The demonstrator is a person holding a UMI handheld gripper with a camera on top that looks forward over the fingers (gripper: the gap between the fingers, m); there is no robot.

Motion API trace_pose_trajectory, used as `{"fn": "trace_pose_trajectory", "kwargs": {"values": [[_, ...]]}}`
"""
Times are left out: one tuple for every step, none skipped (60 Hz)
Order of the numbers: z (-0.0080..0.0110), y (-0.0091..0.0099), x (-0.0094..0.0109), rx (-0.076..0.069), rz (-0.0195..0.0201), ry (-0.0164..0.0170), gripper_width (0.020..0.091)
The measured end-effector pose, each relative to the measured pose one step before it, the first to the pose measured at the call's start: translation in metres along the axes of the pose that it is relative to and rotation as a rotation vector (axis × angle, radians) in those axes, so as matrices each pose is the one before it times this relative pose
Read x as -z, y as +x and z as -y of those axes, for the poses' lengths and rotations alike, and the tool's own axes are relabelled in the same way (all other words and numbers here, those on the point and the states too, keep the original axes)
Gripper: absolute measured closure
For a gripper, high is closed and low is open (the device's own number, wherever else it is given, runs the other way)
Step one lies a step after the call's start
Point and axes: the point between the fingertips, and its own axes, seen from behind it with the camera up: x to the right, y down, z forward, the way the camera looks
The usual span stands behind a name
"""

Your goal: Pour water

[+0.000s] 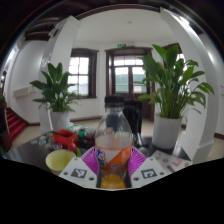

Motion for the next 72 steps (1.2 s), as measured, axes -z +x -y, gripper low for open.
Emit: {"fn": "trace_pose_trajectory", "kwargs": {"values": [[0.00885,-0.00117,-0.00011,-0.0029,-0.00115,0.04517,0.0772],[-0.00143,0.00256,-0.00098,-0.0023,-0.01237,0.00306,0.0769],[0.00141,-0.0001,0.00073,-0.0001,-0.00817,0.01066,0.077],[0.00403,-0.00318,0.00425,0.0074,-0.00383,0.00752,0.0772],[0.0003,-0.00187,0.00083,0.0074,-0.00074,0.00405,0.0771],[0.0017,-0.00185,0.00046,0.0065,-0.00182,0.00899,0.0772],[-0.00642,0.00525,-0.00107,0.006,-0.00294,0.00848,0.077],[0.00091,0.00035,0.0004,0.0062,-0.00351,0.00588,0.077],[0.0009,-0.00019,0.00018,0.0064,-0.00325,0.00391,0.0773],[0.00061,-0.00043,0.00028,0.0057,-0.00314,0.00122,0.0773],[0.00067,-0.00074,0.00031,0.003,-0.00164,0.00038,0.0772],[-0.00035,-0.0003,-0.00008,0.0005,-0.0011,-0.00288,0.0773],[0.00034,-0.00474,0.00078,-0.0002,-0.00576,-0.00047,0.0771],[-0.00092,0.00076,-0.00089,-0.0035,-0.00228,-0.00353,0.077],[-0.00126,0.00117,-0.00044,-0.0054,-0.00239,-0.00411,0.0758],[-0.00032,0.00164,-0.00064,-0.0066,-0.00309,-0.00224,0.0755],[-0.00072,0.00182,0.00007,-0.005,-0.00083,-0.00381,0.0737],[-0.00023,0.00167,0.00035,-0.0038,0.00042,-0.00047,0.0731],[-0.00047,0.00099,0.00003,-0.0014,0.00142,-0.0027,0.0716],[-0.00011,0.00108,0.00033,-0.0003,0.00094,-0.00114,0.0687],[0.00025,0.00061,0.00003,0.0001,0.00152,-0.0006,0.0672],[0.00001,0.00019,0.00002,0.0007,0.00204,-0.00127,0.065],[0.0002,-0.00017,0.00014,0.0016,0.00166,-0.00038,0.0635],[-0.00007,-0.00017,0.00009,0.0021,0.00197,-0.00132,0.0624],[-0.00017,0.00003,0.0001,0.0012,0.00065,-0.00166,0.061],[-0.00122,0.00046,0.00019,0.0003,-0.00086,-0.00641,0.0594],[-0.00334,0.00077,0.00041,-0.0017,-0.00374,-0.01222,0.0567],[-0.00146,-0.00172,0.00098,-0.0037,-0.00955,-0.01226,0.0532],[-0.0032,0.0014,0.00109,-0.0048,-0.00738,-0.01151,0.0479],[-0.00236,0.00091,0.00131,-0.0042,-0.00621,-0.0096,0.0401],[-0.002,0.00006,0.00172,-0.004,-0.00461,-0.00731,0.0358],[-0.00182,0.00037,0.00213,-0.0032,-0.00415,-0.00621,0.0315],[-0.00152,0.00014,0.00266,-0.0024,-0.00457,-0.00549,0.0273],[-0.00272,0.00104,0.00523,-0.0027,-0.00386,-0.00541,0.028],[-0.00135,-0.00029,0.00381,-0.0039,-0.00234,-0.00179,0.0267],[-0.00016,-0.00146,0.00516,-0.0041,-0.00287,-0.00089,0.0266],[-0.00066,-0.00064,0.00453,-0.0055,-0.003,-0.00022,0.0266],[-0.00102,-0.00048,0.00555,-0.0047,-0.00372,-0.00099,0.0267],[-0.0013,-0.00057,0.00611,-0.0041,-0.00445,-0.00204,0.027],[-0.00148,-0.00073,0.00575,-0.004,-0.00453,-0.00269,0.0275],[-0.00178,-0.00059,0.0064,-0.0046,-0.00457,-0.00314,0.0278],[-0.00157,0.00001,0.00774,-0.0055,-0.00614,-0.00445,0.0277],[-0.00215,-0.00125,0.00657,-0.0062,-0.00667,-0.0056,0.0279],[-0.00151,0.00369,0.01354,-0.0056,-0.0057,-0.00503,0.0276],[-0.00187,-0.00149,0.00621,-0.0058,-0.0043,-0.00361,0.0273],[-0.00171,-0.00179,0.00618,-0.0043,-0.00318,-0.00329,0.0272],[-0.00179,-0.00152,0.00592,-0.0037,-0.00369,-0.0038,0.0275],[-0.00163,-0.00169,0.00653,-0.0046,-0.00494,-0.00413,0.0272],[-0.00179,-0.00187,0.00845,-0.0043,-0.00603,-0.00473,0.0269],[-0.00305,-0.00472,0.00356,-0.0036,-0.00608,-0.00233,0.0269],[-0.00124,-0.00173,0.00548,-0.0015,-0.00489,-0.00212,0.027],[-0.00098,-0.00152,0.00549,-0.0001,-0.00499,-0.00239,0.0268],[-0.00089,-0.00095,0.00551,0.0013,-0.00633,-0.00267,0.0267],[-0.00106,-0.00073,0.00552,0.0014,-0.00746,-0.00385,0.0268],[-0.00045,-0.00008,0.00594,0.0028,-0.00719,-0.0039,0.027],[-0.0008,-0.00062,0.00667,0.0005,-0.00666,-0.00159,0.027],[0.00076,-0.00088,0.00438,-0.0003,-0.00535,0.00005,0.0267],[0.00096,-0.00036,0.00437,-0.0009,-0.00538,0.00015,0.0269],[0.00078,-0.00046,0.00451,-0.002,-0.00566,-0.00125,0.0267],[0.00084,-0.00005,0.00494,-0.0017,-0.00604,-0.0026,0.0267],[0.00137,-0.00002,0.0043,-0.0017,-0.00506,-0.00092,0.0268],[0.00189,-0.00029,0.00425,-0.0022,-0.00461,0.0019,0.0268],[0.00297,0.00069,0.00343,-0.002,-0.005,0.00365,0.0268],[0.00275,-0.00027,0.00511,-0.005,-0.00583,0.00478,0.0268],[0.00232,0.00016,0.00433,-0.006,-0.00513,0.00534,0.0268],[0.0029,-0.00011,0.00353,-0.0067,-0.00463,0.0047,0.0268],[0.00276,-0.00017,0.00363,-0.0054,-0.00356,0.00427,0.0268],[0.00285,-0.00052,0.0034,-0.0042,-0.00265,0.00382,0.0269],[0.00309,-0.00055,0.00321,-0.0029,-0.00193,0.00424,0.0267],[0.00365,-0.00086,0.00344,-0.0016,-0.00123,0.00535,0.0267],[0.0038,-0.00076,0.00284,0.0006,-0.0005,0.00613,0.0268],[0.00438,0.00041,0.00149,0.0012,0.00087,0.00617,0.0267]]}}
